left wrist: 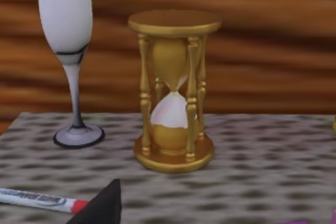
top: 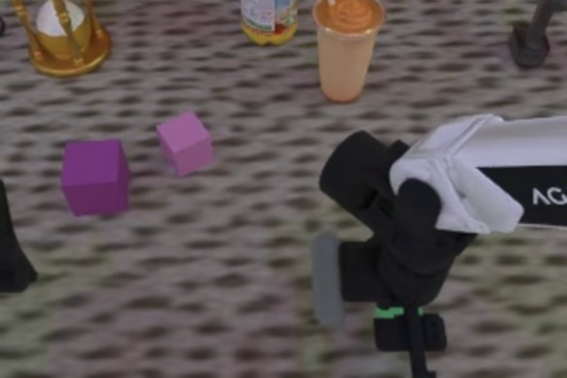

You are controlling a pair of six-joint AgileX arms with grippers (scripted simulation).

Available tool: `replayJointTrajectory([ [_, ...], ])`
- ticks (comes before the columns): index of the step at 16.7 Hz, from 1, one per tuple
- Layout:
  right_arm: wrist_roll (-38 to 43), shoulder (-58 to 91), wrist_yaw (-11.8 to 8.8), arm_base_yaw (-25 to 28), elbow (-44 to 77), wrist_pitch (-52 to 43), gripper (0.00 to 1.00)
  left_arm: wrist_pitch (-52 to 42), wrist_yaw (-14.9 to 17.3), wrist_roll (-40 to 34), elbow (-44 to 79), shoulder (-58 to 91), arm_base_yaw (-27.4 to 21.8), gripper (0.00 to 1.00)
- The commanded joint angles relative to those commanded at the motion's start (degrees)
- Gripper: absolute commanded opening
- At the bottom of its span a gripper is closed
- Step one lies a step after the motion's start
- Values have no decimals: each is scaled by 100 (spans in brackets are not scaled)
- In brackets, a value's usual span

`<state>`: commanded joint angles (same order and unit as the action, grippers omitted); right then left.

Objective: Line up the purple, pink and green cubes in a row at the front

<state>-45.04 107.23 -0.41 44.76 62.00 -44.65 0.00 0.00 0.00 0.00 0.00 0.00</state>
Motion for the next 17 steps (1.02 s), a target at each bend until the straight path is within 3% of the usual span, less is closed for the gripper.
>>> replayJointTrajectory([
  [12, 0, 0, 0, 0, 0, 0, 98, 0, 0, 0, 0, 0, 0, 100],
  [17, 0, 0, 0, 0, 0, 0, 100, 0, 0, 0, 0, 0, 0, 100],
])
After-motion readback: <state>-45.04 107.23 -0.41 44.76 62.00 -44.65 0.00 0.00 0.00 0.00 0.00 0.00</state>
